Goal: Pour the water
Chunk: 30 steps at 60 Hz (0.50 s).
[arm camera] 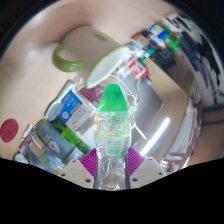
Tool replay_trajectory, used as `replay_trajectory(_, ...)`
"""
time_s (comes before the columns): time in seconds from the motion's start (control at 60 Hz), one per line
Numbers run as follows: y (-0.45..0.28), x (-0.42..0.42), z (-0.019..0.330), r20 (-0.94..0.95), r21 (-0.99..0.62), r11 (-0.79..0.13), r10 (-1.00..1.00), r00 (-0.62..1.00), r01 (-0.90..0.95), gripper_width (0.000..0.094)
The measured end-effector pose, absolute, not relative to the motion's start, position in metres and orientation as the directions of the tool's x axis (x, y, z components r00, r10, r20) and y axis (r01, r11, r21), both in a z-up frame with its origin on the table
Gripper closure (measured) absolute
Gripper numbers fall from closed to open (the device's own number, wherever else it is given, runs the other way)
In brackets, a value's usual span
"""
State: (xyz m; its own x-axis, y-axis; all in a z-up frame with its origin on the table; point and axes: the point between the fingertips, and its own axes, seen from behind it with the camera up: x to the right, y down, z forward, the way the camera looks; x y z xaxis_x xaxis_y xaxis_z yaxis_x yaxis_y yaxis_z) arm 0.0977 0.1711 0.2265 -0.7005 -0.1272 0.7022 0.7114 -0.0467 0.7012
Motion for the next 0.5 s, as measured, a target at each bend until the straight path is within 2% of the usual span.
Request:
replay_trajectory(0.1,0.168,0.123,0.261,0.887,0.426,-0.082,-0.159,-0.434,0.901,0.0582)
replay_trajectory(0.167,0.162,0.152,0.274,0.976,0.118,-0.100,-0.171,-0.134,0.988,0.0582)
replay_trajectory(0.233,0.153,0.188,0.275,0.958,-0.234,-0.109,-0.195,0.210,0.966,0.0581)
replay_trajectory(0.3,0.148,0.216,0.275,0.849,-0.518,-0.096,-0.183,0.496,0.850,0.0579)
replay_trajectory(0.383,0.139,0.237,0.245,0.587,-0.807,-0.041,-0.172,0.791,0.590,0.0580)
replay_trajectory(0.433,0.139,0.252,0.237,0.428,-0.904,-0.045,-0.137,0.894,0.426,0.0580)
replay_trajectory(0.5,0.135,0.259,0.198,0.178,-0.983,-0.057,-0.098,0.979,0.173,0.0579)
